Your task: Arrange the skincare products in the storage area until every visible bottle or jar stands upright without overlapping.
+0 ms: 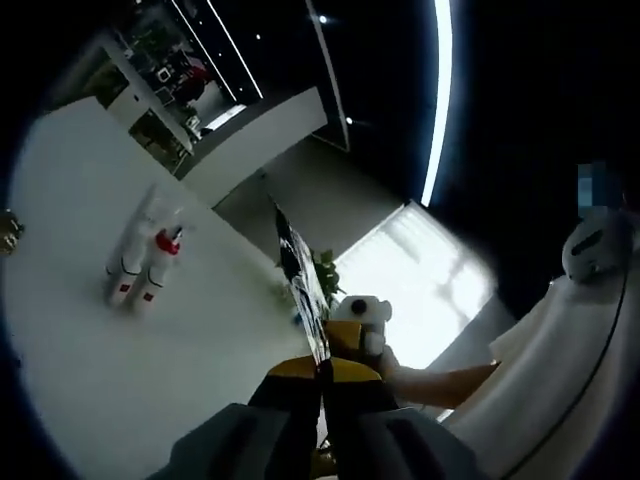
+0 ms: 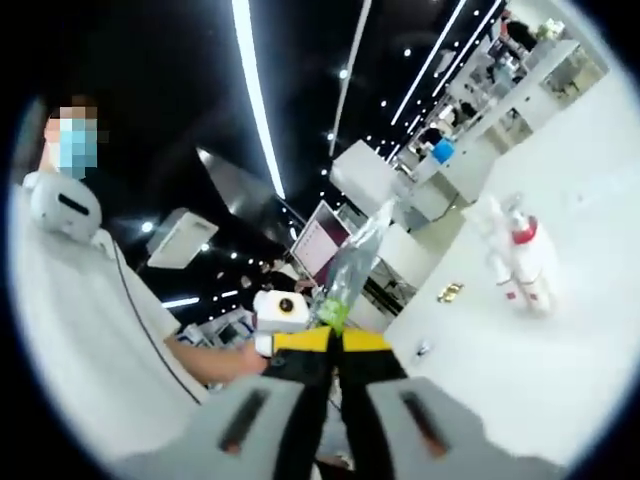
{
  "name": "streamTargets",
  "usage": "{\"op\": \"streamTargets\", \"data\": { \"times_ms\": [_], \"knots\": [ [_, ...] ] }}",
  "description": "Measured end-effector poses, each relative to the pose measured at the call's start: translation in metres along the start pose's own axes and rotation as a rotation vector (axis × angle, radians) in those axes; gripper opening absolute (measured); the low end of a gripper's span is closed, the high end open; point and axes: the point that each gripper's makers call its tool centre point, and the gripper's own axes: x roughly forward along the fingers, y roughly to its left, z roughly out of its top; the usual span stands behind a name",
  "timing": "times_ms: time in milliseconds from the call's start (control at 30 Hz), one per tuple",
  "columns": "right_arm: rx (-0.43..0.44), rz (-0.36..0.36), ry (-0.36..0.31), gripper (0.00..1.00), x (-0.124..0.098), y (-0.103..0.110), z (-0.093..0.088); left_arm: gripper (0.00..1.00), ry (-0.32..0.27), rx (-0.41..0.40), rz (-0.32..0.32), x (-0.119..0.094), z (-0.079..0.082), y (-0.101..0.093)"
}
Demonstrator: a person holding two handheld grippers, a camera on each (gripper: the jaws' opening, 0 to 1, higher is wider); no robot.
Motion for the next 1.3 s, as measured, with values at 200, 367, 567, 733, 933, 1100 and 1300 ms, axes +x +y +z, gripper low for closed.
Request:
{"op": "streamTargets", "data": {
  "times_ms": [200,367,567,733,933,1100,1300],
  "knots": [
    [-0.046,-0.11,0.126,0.18,0.027,-0.02,-0.022,0.0,-0.04,-0.023,0.151,-0.019,0.012,0.035],
    [0.018,-0.118,0.174,0.08,0.05,-0.024,-0.041,0.0,-0.105,-0.033,0.199,-0.041,0.027,0.053],
    [-0.039,-0.12,0.16,0.03,0.072,-0.031,-0.034,0.0,-0.16,-0.054,0.208,-0.053,0.04,0.062],
    [0.005,-0.163,0.18,0.03,0.086,-0.045,-0.031,0.0,-0.214,-0.061,0.277,-0.06,0.047,0.077],
    [0.037,-0.156,0.174,0.08,0.108,-0.044,-0.028,0.0,-0.374,-0.129,0.3,-0.075,0.071,0.089],
    [0.064,-0.173,0.191,0.07,0.113,-0.05,-0.034,0.0,-0.36,-0.112,0.323,-0.08,0.074,0.096],
    [-0.02,-0.248,0.263,0.02,0.114,-0.067,-0.044,0.0,-0.359,-0.143,0.411,-0.085,0.064,0.113]
  ]
}}
